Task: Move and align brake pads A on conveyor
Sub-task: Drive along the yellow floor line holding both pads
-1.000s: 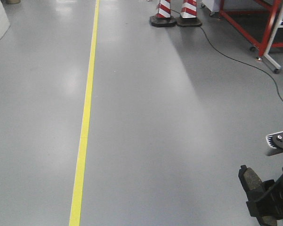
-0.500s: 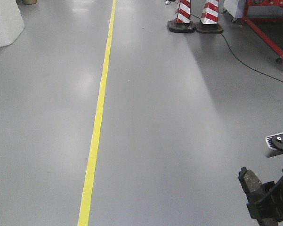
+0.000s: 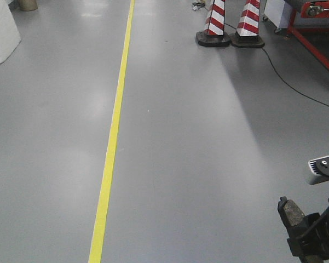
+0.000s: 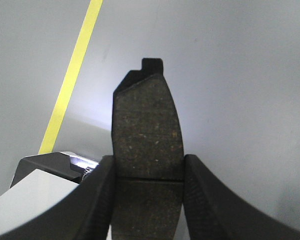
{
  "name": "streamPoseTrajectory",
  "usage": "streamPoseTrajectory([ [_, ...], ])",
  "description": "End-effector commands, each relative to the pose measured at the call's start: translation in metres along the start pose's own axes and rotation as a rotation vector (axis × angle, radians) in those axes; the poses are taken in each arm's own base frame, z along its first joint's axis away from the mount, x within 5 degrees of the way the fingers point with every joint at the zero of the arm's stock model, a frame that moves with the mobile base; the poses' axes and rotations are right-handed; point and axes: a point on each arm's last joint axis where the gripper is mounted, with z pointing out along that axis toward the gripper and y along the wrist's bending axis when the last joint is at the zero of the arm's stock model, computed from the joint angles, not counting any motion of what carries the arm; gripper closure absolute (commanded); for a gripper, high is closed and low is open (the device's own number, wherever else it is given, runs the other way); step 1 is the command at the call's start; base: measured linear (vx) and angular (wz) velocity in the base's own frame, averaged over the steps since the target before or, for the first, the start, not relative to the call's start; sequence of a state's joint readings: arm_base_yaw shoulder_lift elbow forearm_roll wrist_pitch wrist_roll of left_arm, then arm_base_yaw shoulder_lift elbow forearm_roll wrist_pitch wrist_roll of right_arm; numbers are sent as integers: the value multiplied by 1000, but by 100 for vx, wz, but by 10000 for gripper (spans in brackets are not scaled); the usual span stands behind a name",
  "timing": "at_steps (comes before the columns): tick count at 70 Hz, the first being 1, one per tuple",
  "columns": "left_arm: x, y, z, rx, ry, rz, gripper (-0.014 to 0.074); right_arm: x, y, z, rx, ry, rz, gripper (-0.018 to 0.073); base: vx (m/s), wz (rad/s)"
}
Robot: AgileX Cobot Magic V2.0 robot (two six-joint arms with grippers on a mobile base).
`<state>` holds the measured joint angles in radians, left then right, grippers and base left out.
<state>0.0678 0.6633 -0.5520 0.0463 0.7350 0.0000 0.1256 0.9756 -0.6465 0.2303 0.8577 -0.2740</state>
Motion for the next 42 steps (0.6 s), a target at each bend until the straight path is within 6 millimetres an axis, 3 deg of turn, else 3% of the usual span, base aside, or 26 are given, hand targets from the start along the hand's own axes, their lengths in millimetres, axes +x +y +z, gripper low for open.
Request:
streamPoseTrajectory([
  [1,-14,0,-6,2,-104,-1,476,-10,1,-9,7,-83,-7,559,54,-7],
  [42,-14,0,-6,2,-104,-1,476,-9,1,-9,5,-76,-7,559,57,-3],
])
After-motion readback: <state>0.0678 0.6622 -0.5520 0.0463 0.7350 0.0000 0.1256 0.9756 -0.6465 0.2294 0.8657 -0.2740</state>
